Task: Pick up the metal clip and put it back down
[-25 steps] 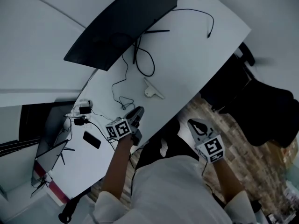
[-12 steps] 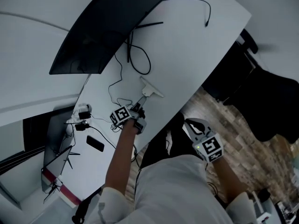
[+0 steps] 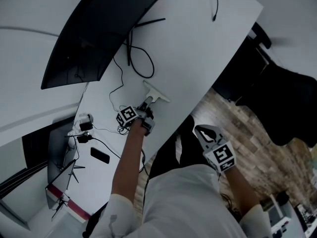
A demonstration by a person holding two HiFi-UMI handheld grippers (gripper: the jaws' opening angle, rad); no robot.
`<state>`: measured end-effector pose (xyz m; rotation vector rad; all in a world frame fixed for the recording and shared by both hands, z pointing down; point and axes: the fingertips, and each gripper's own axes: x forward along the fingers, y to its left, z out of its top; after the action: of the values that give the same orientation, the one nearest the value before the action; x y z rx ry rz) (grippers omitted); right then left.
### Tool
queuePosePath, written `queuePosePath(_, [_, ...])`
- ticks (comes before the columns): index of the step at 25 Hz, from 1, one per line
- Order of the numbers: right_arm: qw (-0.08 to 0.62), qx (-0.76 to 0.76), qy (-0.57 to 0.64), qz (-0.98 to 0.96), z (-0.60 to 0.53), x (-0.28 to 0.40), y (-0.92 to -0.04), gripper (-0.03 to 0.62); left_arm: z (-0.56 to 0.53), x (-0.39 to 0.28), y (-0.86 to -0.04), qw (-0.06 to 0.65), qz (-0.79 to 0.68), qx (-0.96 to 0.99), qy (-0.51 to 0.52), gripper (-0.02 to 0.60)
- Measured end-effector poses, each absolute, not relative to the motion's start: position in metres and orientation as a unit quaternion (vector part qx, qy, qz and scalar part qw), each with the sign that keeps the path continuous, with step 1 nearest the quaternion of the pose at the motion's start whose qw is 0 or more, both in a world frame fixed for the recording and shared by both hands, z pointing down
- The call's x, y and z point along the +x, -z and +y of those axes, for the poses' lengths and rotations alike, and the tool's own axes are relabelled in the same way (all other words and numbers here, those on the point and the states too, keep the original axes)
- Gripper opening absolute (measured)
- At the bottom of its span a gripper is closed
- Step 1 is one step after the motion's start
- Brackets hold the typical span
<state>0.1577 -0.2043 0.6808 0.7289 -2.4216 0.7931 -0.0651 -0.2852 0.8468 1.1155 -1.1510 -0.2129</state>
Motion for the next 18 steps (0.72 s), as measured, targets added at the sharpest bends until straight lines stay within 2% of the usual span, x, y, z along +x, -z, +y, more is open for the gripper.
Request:
queuePosePath(3, [0.252, 0.270, -0.291, -0.883, -0.204, 0.157, -0.685, 0.034, -0.288, -0.066, -0.848, 0.689, -0.513, 0.501, 0.102, 0.054])
queuePosePath(18, [0.258, 0.277, -0.269, -0.885, -0.207, 0.150, -0.666, 0.034, -0.292, -0.062, -0.806, 0.682, -0.472, 0.543, 0.132, 0.038])
